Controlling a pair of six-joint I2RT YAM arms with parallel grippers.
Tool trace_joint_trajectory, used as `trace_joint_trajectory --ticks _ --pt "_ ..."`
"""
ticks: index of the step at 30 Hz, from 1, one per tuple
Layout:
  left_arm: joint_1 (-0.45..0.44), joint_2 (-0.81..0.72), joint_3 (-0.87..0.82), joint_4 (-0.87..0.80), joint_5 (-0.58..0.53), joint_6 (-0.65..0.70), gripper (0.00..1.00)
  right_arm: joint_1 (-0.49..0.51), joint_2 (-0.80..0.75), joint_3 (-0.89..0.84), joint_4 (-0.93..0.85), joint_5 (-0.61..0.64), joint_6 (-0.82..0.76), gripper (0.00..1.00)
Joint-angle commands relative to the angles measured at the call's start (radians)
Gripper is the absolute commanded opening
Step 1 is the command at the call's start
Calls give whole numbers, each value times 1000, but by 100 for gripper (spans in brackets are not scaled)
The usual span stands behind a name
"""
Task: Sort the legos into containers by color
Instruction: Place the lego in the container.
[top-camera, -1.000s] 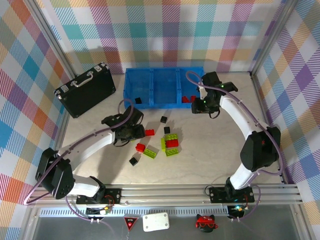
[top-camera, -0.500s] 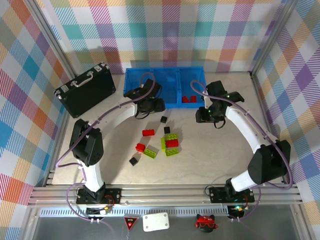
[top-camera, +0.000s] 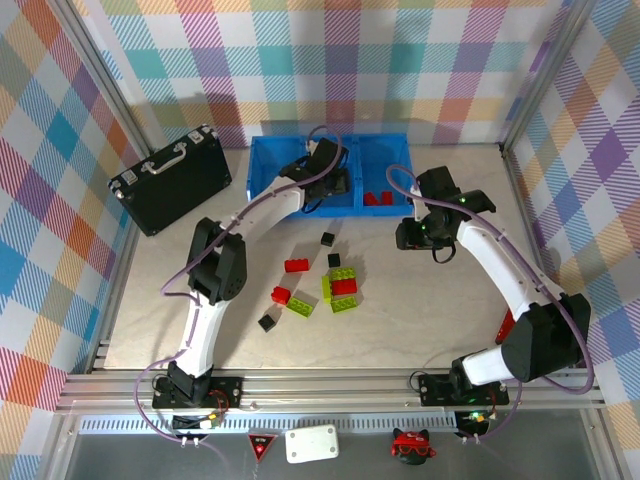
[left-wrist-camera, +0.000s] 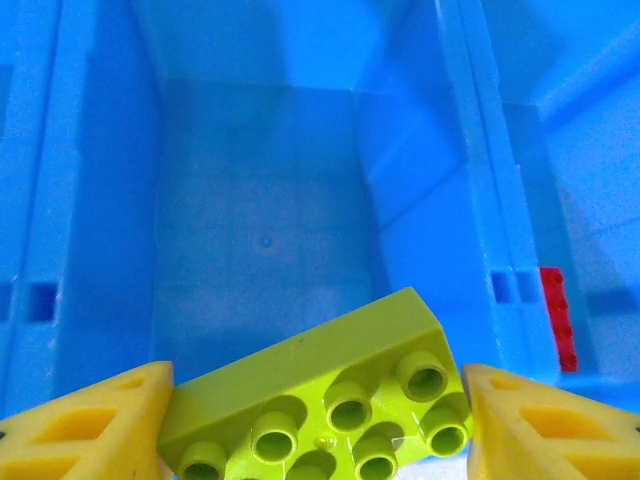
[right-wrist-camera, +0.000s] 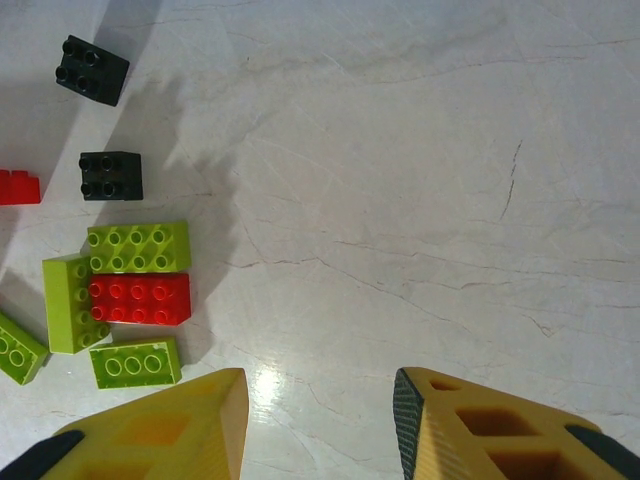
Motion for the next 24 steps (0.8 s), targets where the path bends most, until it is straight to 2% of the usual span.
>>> trace_joint_trajectory --ticks 1,7,13,19,24 --pt "-14 67 62 42 -76 74 61 6 -24 -8 -33 14 5 45" --pt "-12 193 170 -20 -56 81 61 6 -44 -32 -32 18 10 45" --pt "-12 243 172 -54 -61 84 63 6 -50 -56 -22 12 13 45" --pt "-12 236 165 -63 -47 86 74 6 -51 -47 -27 7 13 45" --pt "-12 184 166 -68 -18 81 78 7 -54 -35 -34 6 14 45"
